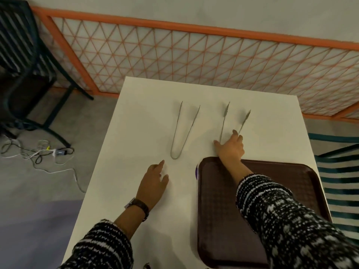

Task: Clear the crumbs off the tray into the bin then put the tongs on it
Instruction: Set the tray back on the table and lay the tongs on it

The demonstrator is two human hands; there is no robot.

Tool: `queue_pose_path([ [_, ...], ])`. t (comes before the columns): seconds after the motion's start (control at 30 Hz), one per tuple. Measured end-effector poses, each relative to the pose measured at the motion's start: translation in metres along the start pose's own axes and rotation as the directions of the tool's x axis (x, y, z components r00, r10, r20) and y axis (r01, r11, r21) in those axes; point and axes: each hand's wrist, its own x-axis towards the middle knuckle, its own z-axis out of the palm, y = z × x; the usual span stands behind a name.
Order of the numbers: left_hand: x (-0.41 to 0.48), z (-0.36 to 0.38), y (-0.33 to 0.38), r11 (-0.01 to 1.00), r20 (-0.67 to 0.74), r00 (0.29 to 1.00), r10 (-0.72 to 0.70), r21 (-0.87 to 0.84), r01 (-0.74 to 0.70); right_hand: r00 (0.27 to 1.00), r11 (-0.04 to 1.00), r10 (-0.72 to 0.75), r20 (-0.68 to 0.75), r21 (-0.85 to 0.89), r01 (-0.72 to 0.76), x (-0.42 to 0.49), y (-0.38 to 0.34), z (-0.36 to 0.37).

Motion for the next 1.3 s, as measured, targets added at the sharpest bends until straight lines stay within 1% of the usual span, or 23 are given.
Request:
queue_pose_path([
  [0.07,0.008,0.0,-0.004,1.0,-0.005,1.0,-0.011,-0.013,0.011,0.994,0.994,0.104,0.026,0.016,-0.104,0.011,-0.008,0.011],
  [0.13,0.016,0.0,-0.007,1.0,-0.009,1.0,-0.016,-0.019,0.015,0.99,0.99,0.139,0.004,0.01,-0.139,0.018,-0.012,0.022],
  [0.2,0.025,-0.001,-0.007,0.999,-0.013,1.0,-0.018,-0.028,0.018,0.99,0.992,0.122,-0.071,0.047,-0.119,0.022,-0.015,0.031],
  [0.27,0.035,-0.002,-0.003,0.999,-0.019,1.0,-0.012,-0.033,0.011,0.984,0.99,0.091,-0.15,0.119,-0.074,0.026,-0.016,0.035],
  [0.33,0.044,-0.001,0.003,1.0,-0.022,1.0,0.0,-0.026,-0.001,0.981,0.984,0.038,-0.191,0.177,-0.004,0.027,-0.017,0.035],
  [0.4,0.056,0.002,0.012,1.0,-0.023,1.0,0.014,-0.009,-0.014,0.978,0.972,-0.066,-0.2,0.208,0.108,0.025,-0.018,0.033],
  [0.47,0.068,0.006,0.02,1.0,-0.024,1.0,0.003,0.0,-0.003,0.955,0.943,-0.194,-0.226,0.226,0.245,0.019,-0.021,0.028],
  [0.53,0.079,0.011,0.027,0.999,-0.022,0.999,-0.025,0.022,0.026,0.928,0.907,-0.28,-0.246,0.25,0.339,0.008,-0.022,0.016],
  [0.63,0.093,0.024,0.033,0.993,-0.03,0.997,-0.074,0.092,0.077,0.906,0.868,-0.369,-0.206,0.272,0.415,-0.021,-0.01,-0.006],
  [0.7,0.101,0.033,0.037,0.983,-0.068,0.994,-0.087,0.159,0.096,0.893,0.853,-0.421,-0.16,0.265,0.45,-0.044,0.01,-0.017],
  [0.77,0.107,0.043,0.041,0.977,-0.103,0.989,-0.104,0.174,0.121,0.883,0.85,-0.451,-0.128,0.241,0.469,-0.068,0.036,-0.023],
  [0.93,0.115,0.06,0.042,0.979,-0.15,0.969,-0.195,0.034,0.202,0.894,0.88,-0.447,-0.037,0.164,0.446,-0.114,0.111,-0.033],
  [1.03,0.109,0.064,0.041,0.981,-0.177,0.965,-0.196,-0.03,0.193,0.908,0.899,-0.419,-0.001,0.145,0.414,-0.132,0.153,-0.042],
  [1.1,0.095,0.066,0.045,0.978,-0.186,0.962,-0.198,-0.107,0.181,0.918,0.91,-0.397,0.013,0.131,0.392,-0.138,0.177,-0.049],
  [1.2,0.06,0.07,0.056,0.959,-0.219,0.954,-0.204,-0.239,0.151,0.931,0.926,-0.365,0.021,0.114,0.361,-0.143,0.207,-0.062],
  [1.3,0.019,0.075,0.071,0.951,-0.279,0.937,-0.211,-0.279,0.131,0.946,0.944,-0.321,0.046,0.098,0.316,-0.143,0.232,-0.075],
])
